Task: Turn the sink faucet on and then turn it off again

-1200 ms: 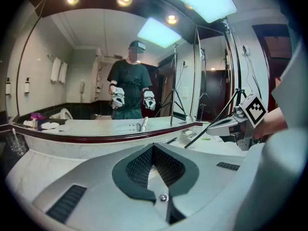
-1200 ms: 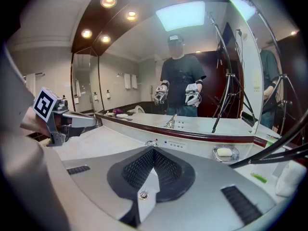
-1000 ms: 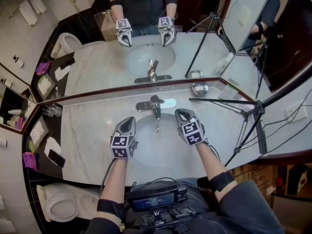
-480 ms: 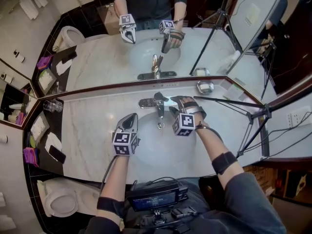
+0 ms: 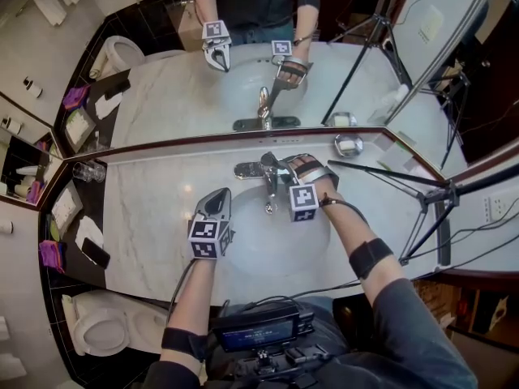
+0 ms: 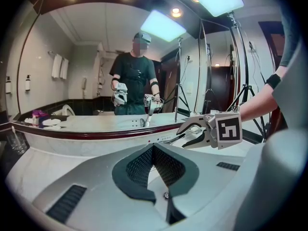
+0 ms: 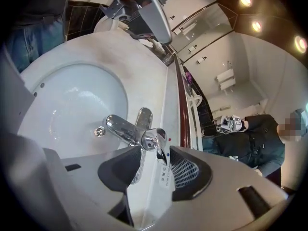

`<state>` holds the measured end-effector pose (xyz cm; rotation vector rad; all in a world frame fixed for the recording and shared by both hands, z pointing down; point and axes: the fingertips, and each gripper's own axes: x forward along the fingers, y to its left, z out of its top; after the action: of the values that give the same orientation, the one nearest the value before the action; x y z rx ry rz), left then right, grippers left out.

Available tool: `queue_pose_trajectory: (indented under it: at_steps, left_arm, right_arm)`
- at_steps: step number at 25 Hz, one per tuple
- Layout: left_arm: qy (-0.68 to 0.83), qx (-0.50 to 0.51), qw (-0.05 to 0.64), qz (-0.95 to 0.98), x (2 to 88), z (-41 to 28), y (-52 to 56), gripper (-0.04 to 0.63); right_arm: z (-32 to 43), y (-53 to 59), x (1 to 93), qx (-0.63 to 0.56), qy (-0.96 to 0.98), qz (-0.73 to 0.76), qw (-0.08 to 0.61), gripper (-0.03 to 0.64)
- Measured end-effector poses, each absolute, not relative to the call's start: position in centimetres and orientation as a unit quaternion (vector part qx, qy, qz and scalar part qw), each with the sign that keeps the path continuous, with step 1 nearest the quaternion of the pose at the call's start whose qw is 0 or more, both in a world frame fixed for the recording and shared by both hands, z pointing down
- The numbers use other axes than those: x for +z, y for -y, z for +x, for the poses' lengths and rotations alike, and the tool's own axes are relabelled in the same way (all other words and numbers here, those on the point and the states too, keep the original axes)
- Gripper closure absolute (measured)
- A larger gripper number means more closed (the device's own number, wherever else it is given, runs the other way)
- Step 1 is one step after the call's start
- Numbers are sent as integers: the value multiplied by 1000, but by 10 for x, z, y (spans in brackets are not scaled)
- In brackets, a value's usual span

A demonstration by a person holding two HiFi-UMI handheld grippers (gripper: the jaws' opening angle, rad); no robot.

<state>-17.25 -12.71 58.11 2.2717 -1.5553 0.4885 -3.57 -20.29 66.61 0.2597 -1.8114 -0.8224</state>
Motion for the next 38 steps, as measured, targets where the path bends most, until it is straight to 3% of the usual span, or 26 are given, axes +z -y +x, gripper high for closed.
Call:
queue_pose_trajectory:
  at_steps: [10,38]
  left_arm:
    - [544,175,181,800,590,-171,126,592]
    - [539,175,181,803,591,-162,129,592]
  right_arm:
    - [-32,202,675,-389,728,112,553,431]
    - [-14,182,701,-341,736,127,571,449]
